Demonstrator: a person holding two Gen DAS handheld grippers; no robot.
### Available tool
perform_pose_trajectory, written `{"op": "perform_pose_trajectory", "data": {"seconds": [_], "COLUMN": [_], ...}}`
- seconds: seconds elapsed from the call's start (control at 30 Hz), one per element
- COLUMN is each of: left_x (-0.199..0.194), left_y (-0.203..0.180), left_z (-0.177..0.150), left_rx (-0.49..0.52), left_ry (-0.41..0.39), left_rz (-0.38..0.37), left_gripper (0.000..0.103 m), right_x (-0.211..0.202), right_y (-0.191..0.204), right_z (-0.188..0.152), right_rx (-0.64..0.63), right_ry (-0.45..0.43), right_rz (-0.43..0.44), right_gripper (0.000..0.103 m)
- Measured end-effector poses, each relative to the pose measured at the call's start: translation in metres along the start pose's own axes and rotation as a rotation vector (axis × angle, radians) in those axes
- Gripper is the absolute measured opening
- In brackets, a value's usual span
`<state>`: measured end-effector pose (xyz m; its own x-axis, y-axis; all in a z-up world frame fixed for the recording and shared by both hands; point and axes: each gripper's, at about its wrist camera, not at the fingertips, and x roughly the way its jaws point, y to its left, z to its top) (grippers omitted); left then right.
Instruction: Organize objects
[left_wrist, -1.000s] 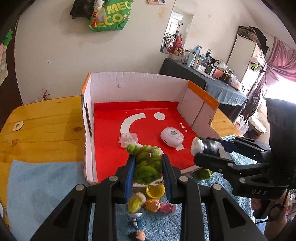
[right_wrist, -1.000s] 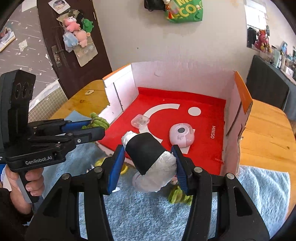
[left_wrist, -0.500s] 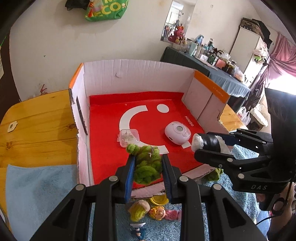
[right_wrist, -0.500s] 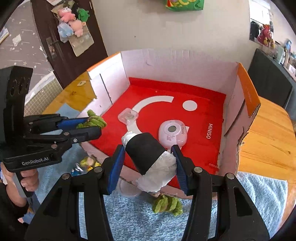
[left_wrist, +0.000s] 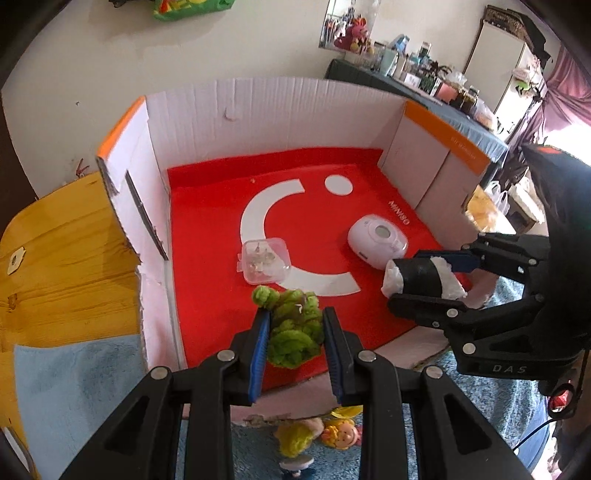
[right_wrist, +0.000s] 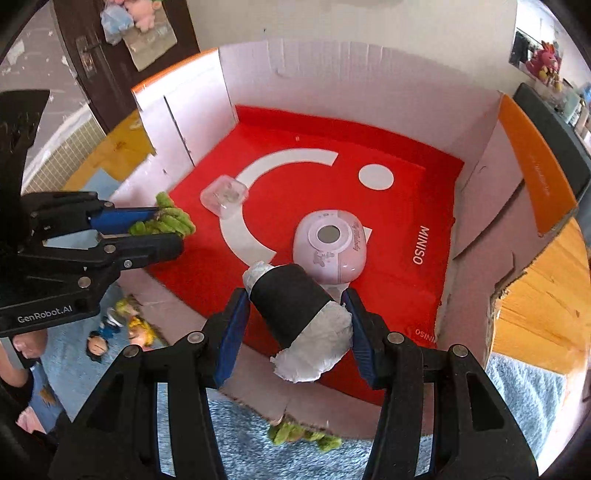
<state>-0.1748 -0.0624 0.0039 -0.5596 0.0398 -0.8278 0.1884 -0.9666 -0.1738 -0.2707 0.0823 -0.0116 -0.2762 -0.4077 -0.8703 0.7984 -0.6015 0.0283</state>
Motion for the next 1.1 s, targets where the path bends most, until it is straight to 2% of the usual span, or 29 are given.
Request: {"op": "perform_pose_trajectory", "data": {"seconds": [0.2,0.43,0.67,0.73,1.0,1.1], "left_x": [0.017,0.023,0.029,0.031,0.035,0.035], "left_y": [0.006,0.006,0.007,0.006,0.003,0.003], "left_z": [0.003,0.012,0.018,0.019,0.018,0.019], "left_rx": [-0.01,-0.022,-0.049,-0.08,-0.084,-0.087], "left_ry": [0.043,0.033,0.005,-0.014,-0.042,-0.043], "left_rz": [-0.005,-0.009,-0.008,0.018,0.033,0.031], "left_gripper": [0.03,0.03,0.03,0.03,0.03,0.03], "right_x": [0.008,0.012,0.013,0.014,0.019,0.018], "right_y": [-0.001,-0.006,-0.008,-0.011,-0.004,-0.006], "right_z": [0.002,0.007,0.005,0.007,0.007,0.007], "right_rx": [-0.005,0.023,0.036,0.049,0.02,0.029], "right_ry": [0.021,-0.007,-0.062,-0.072,-0.079,-0.082], "right_rz": [-0.004,0.0,-0.048,-0.052,-0.124,-0.119], "right_gripper": [0.05,0.05,0.05,0.05,0.05,0.05]}}
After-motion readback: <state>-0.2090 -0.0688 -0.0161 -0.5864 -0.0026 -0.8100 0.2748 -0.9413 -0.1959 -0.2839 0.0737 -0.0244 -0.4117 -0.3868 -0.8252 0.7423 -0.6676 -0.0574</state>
